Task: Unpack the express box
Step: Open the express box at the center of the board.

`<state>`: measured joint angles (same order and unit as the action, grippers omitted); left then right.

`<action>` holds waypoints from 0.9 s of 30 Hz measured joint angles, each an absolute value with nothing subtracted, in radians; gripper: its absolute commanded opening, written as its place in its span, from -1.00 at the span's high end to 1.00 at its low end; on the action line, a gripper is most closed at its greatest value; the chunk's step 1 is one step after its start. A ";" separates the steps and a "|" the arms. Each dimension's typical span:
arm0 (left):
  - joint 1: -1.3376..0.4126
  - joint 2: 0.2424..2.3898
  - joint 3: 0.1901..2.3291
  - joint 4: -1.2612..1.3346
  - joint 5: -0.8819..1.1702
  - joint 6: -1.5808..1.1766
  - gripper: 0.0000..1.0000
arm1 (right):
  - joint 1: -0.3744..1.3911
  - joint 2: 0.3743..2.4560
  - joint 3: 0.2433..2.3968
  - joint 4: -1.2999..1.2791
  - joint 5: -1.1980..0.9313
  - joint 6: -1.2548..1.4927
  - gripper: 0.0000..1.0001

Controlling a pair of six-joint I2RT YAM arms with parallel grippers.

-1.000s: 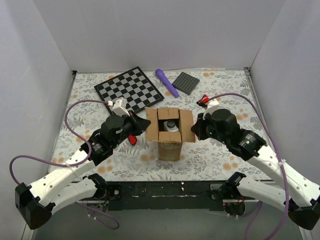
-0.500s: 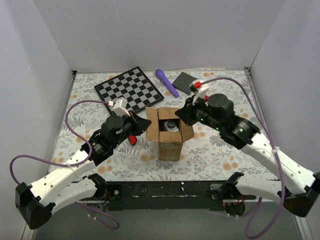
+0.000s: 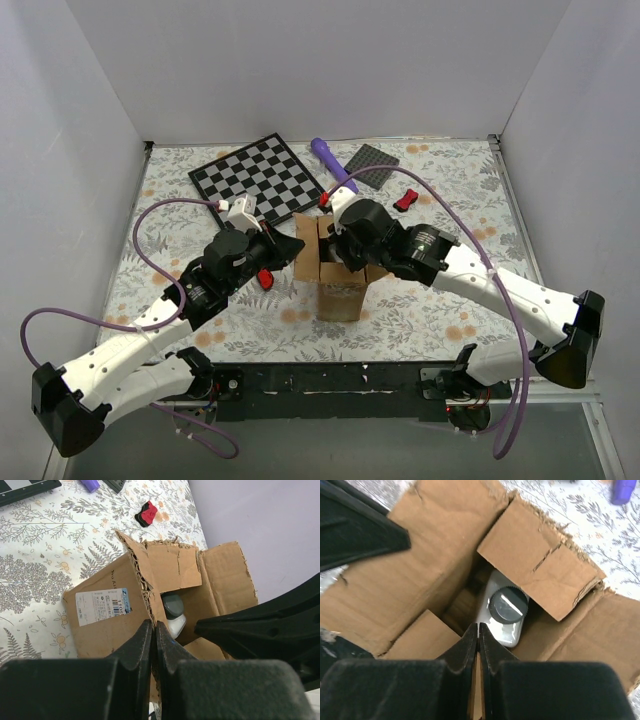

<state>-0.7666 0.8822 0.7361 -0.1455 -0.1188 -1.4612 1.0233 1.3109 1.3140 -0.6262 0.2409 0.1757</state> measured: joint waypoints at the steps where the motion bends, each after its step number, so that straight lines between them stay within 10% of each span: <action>1: -0.767 0.882 0.737 -0.146 -0.119 -1.461 1.00 | 1.037 1.317 1.314 -0.642 0.269 0.174 0.78; 14: -0.767 0.866 0.741 -0.161 -0.093 -1.451 1.00 | 1.074 1.380 1.246 -0.588 0.634 0.104 0.66; 27: -0.765 0.852 0.712 -0.139 -0.075 -1.433 1.00 | 1.081 1.444 1.282 -0.493 0.707 0.044 -0.05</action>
